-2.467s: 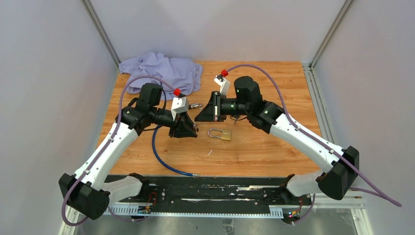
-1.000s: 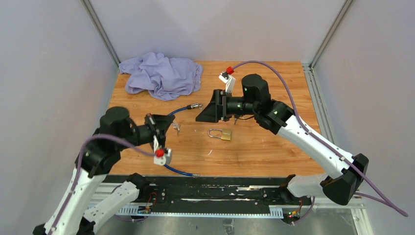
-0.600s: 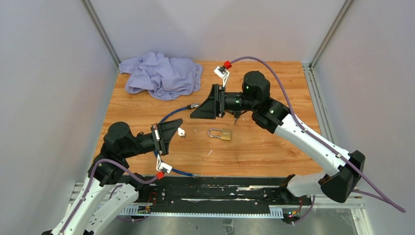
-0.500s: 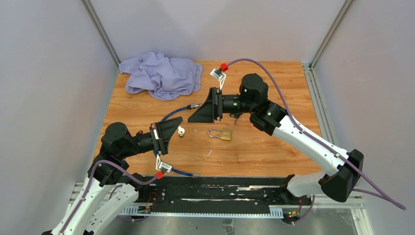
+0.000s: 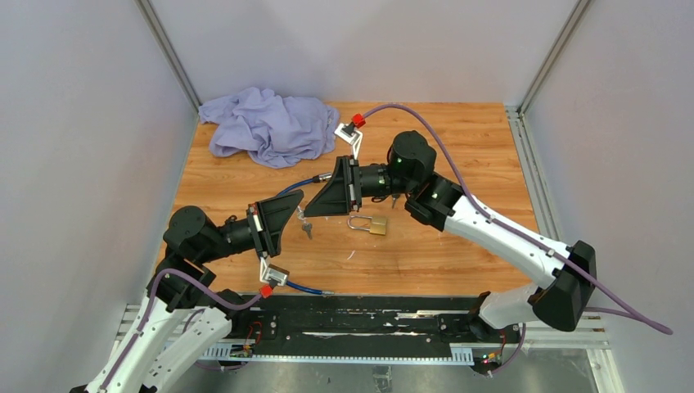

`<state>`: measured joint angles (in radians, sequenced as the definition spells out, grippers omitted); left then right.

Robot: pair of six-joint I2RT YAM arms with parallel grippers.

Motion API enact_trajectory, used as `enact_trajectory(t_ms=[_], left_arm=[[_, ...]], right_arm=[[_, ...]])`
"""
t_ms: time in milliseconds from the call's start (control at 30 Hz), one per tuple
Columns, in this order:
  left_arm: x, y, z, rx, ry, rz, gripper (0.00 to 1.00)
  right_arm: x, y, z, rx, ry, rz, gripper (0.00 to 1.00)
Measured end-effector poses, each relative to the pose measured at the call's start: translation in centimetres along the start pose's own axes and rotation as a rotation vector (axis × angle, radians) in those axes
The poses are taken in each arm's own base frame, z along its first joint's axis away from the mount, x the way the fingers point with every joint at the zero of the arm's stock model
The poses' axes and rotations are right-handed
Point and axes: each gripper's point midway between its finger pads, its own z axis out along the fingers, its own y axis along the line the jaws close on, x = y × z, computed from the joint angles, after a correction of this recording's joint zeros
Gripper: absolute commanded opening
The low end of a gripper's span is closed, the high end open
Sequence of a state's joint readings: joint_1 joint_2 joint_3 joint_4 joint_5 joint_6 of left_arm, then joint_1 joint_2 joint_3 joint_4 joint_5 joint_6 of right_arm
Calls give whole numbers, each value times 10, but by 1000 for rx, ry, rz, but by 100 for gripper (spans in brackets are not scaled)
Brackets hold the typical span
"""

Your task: Unlock with the key

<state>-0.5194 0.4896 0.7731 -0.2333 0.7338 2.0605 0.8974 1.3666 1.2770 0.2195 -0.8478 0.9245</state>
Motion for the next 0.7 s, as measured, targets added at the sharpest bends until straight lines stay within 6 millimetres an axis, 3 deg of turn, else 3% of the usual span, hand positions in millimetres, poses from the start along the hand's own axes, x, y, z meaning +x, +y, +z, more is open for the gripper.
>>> enact_trajectory(t_ms=[333,500,700], left_arm=[[1,2,0,-8,5,8,0],[3,5,0,-17,10,17,0],[3,5,-1,-17,11,18,0]], right_arm=[[2,2,9,-42,0,3,23],[5,1,13,-50,10,13,1],[4,0,15,-49,4,18,1]])
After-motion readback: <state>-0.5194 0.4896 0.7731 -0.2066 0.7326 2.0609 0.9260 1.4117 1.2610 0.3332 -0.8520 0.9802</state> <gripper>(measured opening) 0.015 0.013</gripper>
